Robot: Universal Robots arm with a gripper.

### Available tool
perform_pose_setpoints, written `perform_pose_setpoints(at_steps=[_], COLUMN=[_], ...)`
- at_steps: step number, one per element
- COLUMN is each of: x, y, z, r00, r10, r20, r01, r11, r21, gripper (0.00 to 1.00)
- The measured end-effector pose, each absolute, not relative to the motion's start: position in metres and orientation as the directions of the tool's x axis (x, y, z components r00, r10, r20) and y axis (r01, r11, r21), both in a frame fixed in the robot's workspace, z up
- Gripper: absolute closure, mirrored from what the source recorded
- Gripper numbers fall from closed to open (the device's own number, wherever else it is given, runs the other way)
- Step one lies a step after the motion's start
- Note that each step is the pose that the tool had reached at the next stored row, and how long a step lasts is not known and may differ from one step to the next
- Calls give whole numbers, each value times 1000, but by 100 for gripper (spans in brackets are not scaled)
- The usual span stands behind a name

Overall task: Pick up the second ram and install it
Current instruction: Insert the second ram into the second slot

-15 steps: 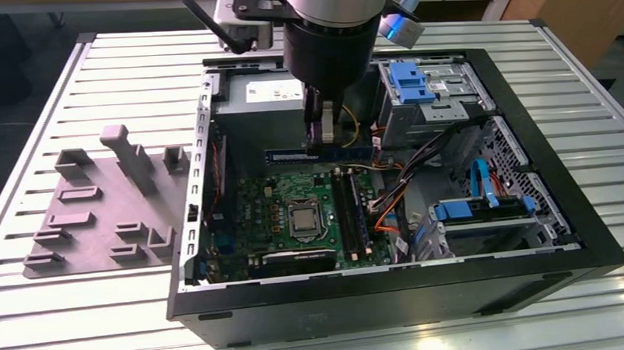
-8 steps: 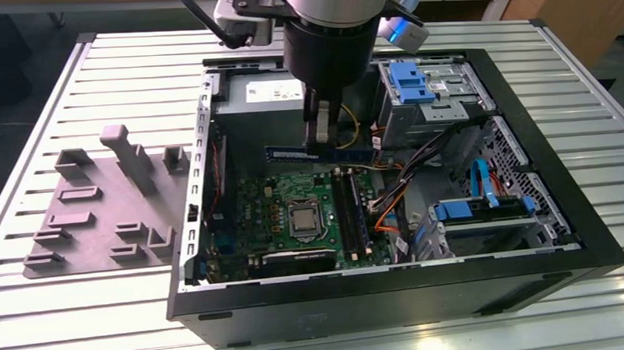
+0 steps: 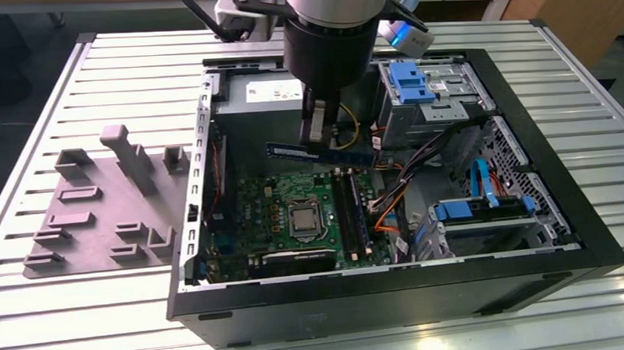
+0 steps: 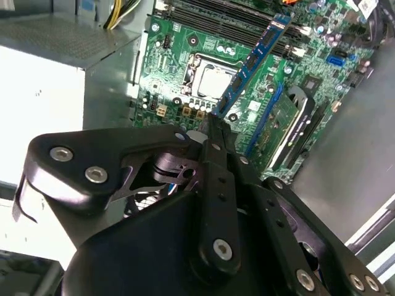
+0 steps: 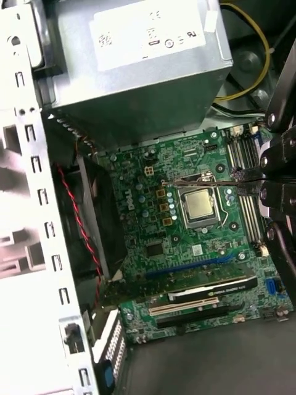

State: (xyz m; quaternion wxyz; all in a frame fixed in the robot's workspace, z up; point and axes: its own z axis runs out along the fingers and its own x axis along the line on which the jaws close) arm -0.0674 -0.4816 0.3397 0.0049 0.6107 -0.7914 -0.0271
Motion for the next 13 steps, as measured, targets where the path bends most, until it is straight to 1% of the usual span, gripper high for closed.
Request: perform_pose_setpoints(at_steps=[13], x=[-67], y=[-482], z=[340], r00=[-422], r10=[-906], r20=[-25], r01=[-906], r11=[420], r21=[49], gripper=[89])
